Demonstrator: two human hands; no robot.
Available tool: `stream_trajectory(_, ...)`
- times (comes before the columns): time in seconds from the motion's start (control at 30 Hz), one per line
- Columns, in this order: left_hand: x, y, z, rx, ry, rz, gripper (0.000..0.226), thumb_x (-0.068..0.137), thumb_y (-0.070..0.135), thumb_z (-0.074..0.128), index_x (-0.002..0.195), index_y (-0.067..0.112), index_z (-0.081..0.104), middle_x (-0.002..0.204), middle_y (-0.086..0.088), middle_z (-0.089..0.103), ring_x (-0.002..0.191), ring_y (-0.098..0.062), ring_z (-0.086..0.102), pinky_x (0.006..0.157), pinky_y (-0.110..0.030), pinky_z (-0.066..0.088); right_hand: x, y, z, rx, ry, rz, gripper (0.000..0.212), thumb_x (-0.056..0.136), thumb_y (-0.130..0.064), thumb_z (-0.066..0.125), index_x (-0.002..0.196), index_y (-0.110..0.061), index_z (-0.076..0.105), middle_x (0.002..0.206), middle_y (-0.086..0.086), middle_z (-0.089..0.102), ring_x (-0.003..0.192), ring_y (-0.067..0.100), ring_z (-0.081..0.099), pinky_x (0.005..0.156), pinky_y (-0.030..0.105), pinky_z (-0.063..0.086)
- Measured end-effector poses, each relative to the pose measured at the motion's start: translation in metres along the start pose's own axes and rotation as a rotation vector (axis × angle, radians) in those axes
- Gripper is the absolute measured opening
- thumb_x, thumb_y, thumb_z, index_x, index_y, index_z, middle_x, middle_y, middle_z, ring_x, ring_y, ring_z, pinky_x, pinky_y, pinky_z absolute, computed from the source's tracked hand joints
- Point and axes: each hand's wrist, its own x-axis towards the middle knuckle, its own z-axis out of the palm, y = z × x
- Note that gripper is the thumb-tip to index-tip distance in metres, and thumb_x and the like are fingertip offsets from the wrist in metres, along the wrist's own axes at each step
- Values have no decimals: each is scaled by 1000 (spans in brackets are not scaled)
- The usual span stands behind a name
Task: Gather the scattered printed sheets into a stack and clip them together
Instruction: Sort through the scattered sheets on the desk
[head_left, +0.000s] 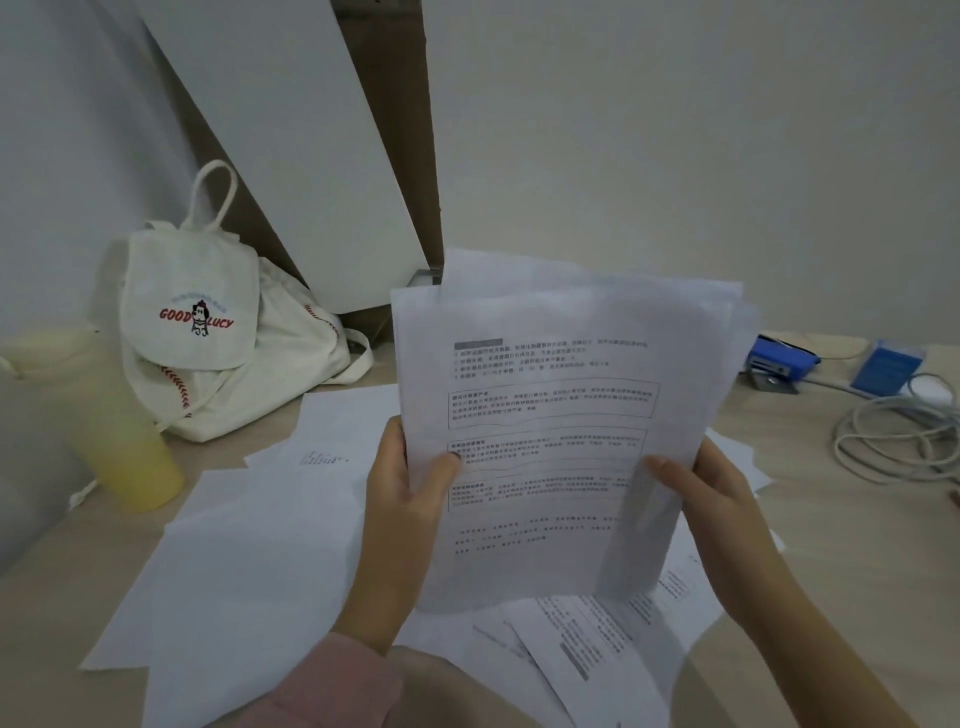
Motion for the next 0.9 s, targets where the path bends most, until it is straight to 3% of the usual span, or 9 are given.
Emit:
stream_trajectory(0.13,-10,-19,-7,15,-26,-129,23,88,3,54,101,21,56,92,16,70,85,-2,66,67,-23,54,-10,14,-2,-15,-20,72,39,87,-4,50,113,-32,58,107,-14,70,99,4,64,82,27,48)
stream_trajectory(0.23,-22,-31,-5,32,-94,-219,35,89,-4,49,105,26,56,100,7,69,85,-1,67,67,-19,55,-18,32,4,-42,-6,204,35,87,-2,50,111,-26,60,112,-7,66,109,16,59,91,35,46)
stream_trajectory(0.33,-21,-30,-6,30,-55,-167,29,87,-7,50,97,20,56,92,7,67,75,5,65,60,-12,51,-24,33,6,-10,107,175,31,87,-2,49,100,-24,66,103,-8,70,101,16,61,91,40,47)
stream_trajectory(0.43,-17,-33,-8,9,-27,-145,19,81,4,54,92,19,56,82,11,69,71,4,64,58,-12,51,-32,32,7,-1,197,115,25,86,0,48,95,-15,66,93,-4,70,96,20,62,85,39,46)
stream_trajectory(0.6,-21,-44,-1,10,-68,-217,38,86,2,53,121,15,50,113,1,64,98,-9,63,77,-21,56,-41,42,19,-29,209,113,41,86,5,47,98,-30,64,90,-26,71,83,-9,64,74,23,46)
stream_trajectory(0.8,-13,-39,10,6,-167,-244,38,91,0,47,109,32,52,105,13,63,81,11,63,64,-8,51,-42,41,18,17,214,124,31,92,-9,48,112,-29,61,102,-18,70,91,0,66,65,16,54)
stream_trajectory(0.9,-16,-37,21,2,-187,-269,35,92,1,47,106,33,51,102,14,62,74,16,61,60,-4,47,-46,42,8,-28,248,155,21,94,-23,48,108,-30,62,104,-17,68,93,2,65,75,22,51)
